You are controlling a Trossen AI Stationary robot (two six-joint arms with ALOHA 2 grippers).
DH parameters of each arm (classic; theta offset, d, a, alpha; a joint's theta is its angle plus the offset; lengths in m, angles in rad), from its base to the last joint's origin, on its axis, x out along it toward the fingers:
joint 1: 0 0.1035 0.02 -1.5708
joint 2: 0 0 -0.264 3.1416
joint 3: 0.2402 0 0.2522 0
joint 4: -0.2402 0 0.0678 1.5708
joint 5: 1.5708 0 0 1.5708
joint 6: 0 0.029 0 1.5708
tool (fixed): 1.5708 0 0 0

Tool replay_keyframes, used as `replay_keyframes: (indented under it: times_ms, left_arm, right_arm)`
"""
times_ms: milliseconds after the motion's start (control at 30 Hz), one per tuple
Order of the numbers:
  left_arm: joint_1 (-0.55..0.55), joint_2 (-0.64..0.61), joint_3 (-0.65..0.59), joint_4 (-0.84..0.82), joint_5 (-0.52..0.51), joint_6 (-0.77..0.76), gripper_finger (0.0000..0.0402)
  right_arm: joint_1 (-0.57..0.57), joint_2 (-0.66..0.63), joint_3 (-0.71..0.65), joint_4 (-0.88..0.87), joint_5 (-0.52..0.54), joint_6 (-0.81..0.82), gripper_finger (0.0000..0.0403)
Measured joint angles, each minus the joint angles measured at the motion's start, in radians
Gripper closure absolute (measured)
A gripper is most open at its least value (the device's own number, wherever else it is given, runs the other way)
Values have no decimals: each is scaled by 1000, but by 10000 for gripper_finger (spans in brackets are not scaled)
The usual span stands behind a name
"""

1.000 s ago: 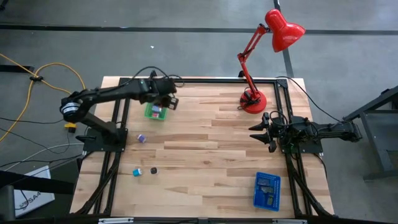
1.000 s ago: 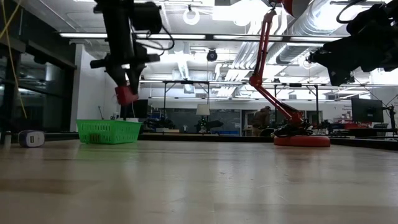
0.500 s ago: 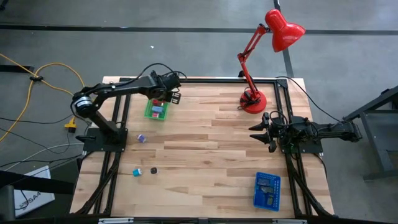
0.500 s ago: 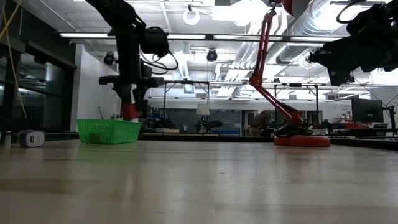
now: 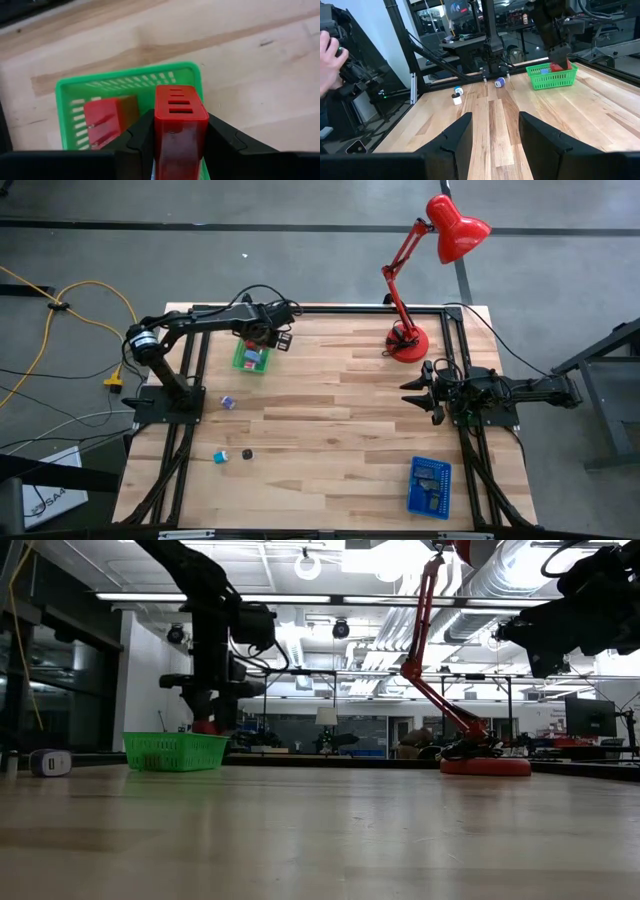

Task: Pick & Place Office items
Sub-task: Put the red charger adapter into the green bin, then put the white charger adapter into the green bin

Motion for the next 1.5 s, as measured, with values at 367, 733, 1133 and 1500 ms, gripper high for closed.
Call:
replay_keyframes:
  times_ms: [367,733,1133,1500]
  left_arm:
    - [0,40,-2,-39,52,-5,276]
    - [2,41,-2,-46,52,17,276]
    - [2,41,-2,-46,22,19,257]
    - [2,16,-2,-45,21,21,256]
  right_arm:
    - [0,0,0,1,0,0,256]
    - [0,0,0,3,0,0,256]
    - [0,0,0,5,1,0,256]
    - [0,0,0,6,0,0,256]
